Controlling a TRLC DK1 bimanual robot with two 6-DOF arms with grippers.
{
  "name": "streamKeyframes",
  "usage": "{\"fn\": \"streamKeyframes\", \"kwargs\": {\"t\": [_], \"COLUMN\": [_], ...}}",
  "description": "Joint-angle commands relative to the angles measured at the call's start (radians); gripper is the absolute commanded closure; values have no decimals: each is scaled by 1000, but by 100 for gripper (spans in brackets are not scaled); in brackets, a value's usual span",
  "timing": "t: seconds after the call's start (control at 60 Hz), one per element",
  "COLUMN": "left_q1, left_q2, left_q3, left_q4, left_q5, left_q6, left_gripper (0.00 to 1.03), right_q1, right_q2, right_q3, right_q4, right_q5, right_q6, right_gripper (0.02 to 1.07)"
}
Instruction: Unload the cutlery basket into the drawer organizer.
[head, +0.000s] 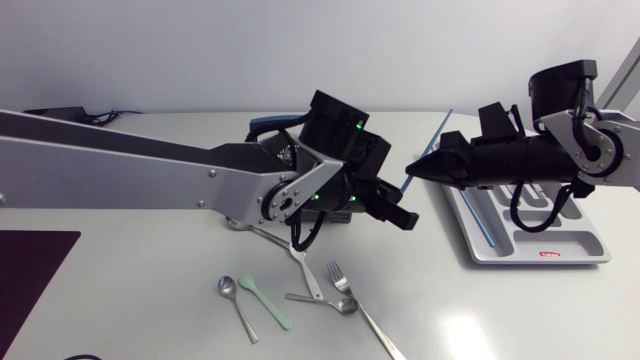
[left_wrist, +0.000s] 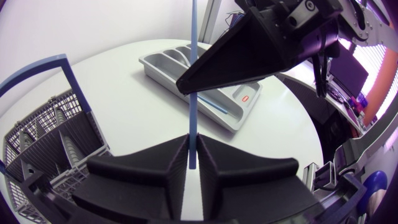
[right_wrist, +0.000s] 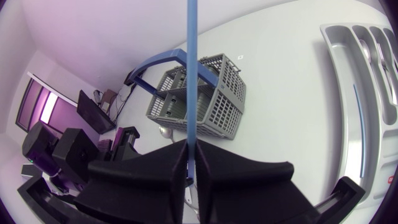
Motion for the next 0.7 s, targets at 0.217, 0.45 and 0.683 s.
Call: {"fn": "streamKeyframes", "kwargs": {"t": [0.217,0.45,0.683], "left_q1": [38,70,85], "left_q2": [-142,-211,-245], "left_q3": [3,-8,-77], "left_q4": [-23,-172,-344], "left_q5": [-44,-59,-66], "left_q6": [84,265,489], "left_gripper": [12,9,8], "right_q1": [-61,-204,-337], "right_q2": [-1,66,188], "right_q3": [27,111,179], "right_q4": [-84,-285,-389], "right_q5": [-12,92,267], "right_q6": [-72,-327,-568], "right_gripper": [101,101,101]}}
